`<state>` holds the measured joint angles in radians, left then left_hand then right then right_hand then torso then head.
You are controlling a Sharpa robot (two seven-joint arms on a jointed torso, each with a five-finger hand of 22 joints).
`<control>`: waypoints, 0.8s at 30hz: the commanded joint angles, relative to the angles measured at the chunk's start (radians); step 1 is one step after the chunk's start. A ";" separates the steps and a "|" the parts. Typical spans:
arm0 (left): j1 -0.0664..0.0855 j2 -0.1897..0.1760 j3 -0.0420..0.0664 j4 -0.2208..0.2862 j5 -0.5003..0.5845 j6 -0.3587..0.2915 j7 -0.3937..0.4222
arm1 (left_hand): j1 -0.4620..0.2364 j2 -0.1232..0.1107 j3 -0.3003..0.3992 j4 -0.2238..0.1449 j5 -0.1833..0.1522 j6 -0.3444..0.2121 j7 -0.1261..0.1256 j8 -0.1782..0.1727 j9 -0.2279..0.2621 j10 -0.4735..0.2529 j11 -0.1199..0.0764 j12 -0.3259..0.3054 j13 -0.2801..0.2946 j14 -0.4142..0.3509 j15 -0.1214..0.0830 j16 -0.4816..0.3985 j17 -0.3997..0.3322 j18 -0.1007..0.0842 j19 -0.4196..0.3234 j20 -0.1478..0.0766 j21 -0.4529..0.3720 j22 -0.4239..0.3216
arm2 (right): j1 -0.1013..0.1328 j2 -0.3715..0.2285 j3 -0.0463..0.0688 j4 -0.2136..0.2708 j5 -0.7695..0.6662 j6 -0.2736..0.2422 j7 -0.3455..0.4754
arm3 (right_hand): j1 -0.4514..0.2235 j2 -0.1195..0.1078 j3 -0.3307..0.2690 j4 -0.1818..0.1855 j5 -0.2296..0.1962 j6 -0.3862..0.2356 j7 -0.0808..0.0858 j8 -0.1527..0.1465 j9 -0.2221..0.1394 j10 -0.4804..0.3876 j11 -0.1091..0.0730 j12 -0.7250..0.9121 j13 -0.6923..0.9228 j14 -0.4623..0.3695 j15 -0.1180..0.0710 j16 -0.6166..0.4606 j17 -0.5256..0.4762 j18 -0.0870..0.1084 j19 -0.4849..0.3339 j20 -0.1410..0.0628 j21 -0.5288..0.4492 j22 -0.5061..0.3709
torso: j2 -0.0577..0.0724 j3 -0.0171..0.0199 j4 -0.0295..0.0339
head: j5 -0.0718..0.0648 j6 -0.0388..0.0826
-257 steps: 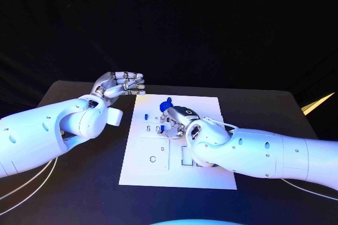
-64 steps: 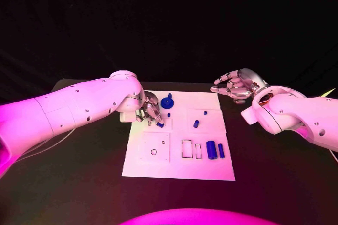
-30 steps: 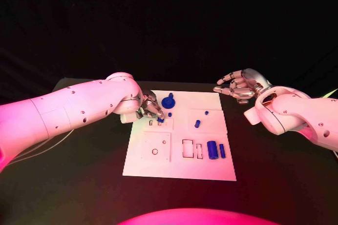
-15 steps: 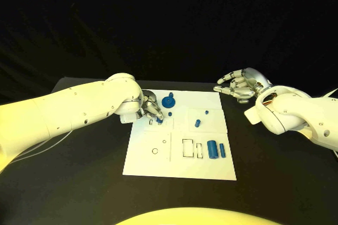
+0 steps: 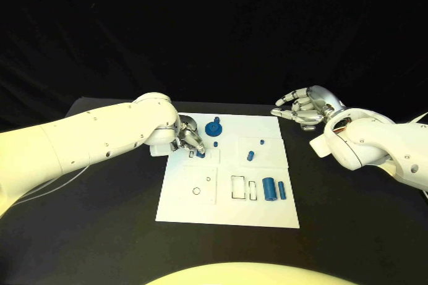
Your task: Assemble the parts on the task board
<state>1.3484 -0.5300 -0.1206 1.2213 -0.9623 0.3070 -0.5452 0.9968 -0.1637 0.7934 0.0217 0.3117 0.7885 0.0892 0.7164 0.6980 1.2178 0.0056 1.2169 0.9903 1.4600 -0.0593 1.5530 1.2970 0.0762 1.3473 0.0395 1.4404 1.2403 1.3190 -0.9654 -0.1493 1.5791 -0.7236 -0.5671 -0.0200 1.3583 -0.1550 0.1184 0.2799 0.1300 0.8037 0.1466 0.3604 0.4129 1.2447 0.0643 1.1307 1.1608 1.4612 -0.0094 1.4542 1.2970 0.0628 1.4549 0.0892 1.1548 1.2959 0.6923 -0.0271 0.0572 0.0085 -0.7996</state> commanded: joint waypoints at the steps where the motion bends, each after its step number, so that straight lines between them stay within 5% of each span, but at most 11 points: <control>1: -0.002 0.000 -0.002 0.001 -0.004 0.002 -0.001 | 0.016 0.031 0.153 -0.056 0.085 0.082 -0.037 0.058 0.128 0.085 -0.027 0.016 0.018 0.108 -0.016 0.014 0.265 -0.009 0.033 0.000 0.014 0.020 | -0.001 -0.001 0.000 0.000 -0.001 0.001 0.003 | 0.005 0.022 -0.052 0.006 0.010 0.003 -0.003 0.024 0.013 -0.011 -0.004 -0.003 -0.006 0.061 -0.007 -0.008 0.100 0.019 -0.011 -0.003 -0.010 0.061 | 0.000 0.0004 -0.0004 | 0.000 0.000; 19: -0.003 0.006 -0.004 0.001 0.002 0.012 -0.001 | 0.001 0.041 0.148 -0.051 0.085 0.096 -0.043 0.058 0.138 0.093 -0.031 0.009 0.008 0.111 -0.019 0.018 0.274 -0.010 0.037 -0.003 0.015 0.024 | -0.001 0.000 0.000 0.001 -0.001 0.003 0.003 | 0.005 0.022 -0.052 0.006 0.010 0.003 -0.003 0.024 0.013 -0.011 -0.004 -0.003 -0.006 0.061 -0.007 -0.008 0.100 0.019 -0.011 -0.003 -0.010 0.061 | 0.001 0.0007 -0.0006 | -0.001 -0.007; 24: -0.003 0.008 -0.005 0.000 0.007 0.020 -0.001 | -0.012 0.047 0.139 -0.047 0.083 0.119 -0.052 0.065 0.149 0.123 -0.038 0.040 0.060 0.111 -0.024 0.018 0.274 -0.011 0.042 -0.008 0.017 0.031 | -0.001 0.001 0.000 -0.001 -0.001 0.003 0.004 | 0.005 0.022 -0.052 0.006 0.010 0.003 -0.003 0.024 0.013 -0.011 -0.004 -0.003 -0.006 0.061 -0.007 -0.008 0.100 0.019 -0.011 -0.003 -0.010 0.061 | 0.001 0.0012 -0.0008 | -0.001 -0.008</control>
<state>1.3496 -0.5265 -0.1222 1.2175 -0.9594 0.3183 -0.5457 0.9626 -0.1475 0.7935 0.0218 0.3292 0.7986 0.0826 0.7165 0.7390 1.2393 -0.0050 1.2402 1.0332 1.4648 -0.0648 1.5530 1.2970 0.0761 1.3543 0.0325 1.4404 1.2537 1.3190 -0.9649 -0.1495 1.5787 -0.7235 -0.5663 -0.0189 1.3583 -0.1550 0.1184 0.2799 0.1300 0.8037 0.1465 0.3604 0.4130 1.2447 0.0643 1.1307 1.1607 1.4612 -0.0094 1.4542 1.2970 0.0628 1.4549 0.0892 1.1548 1.2959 0.6937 -0.0266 0.0566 0.0071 -0.8074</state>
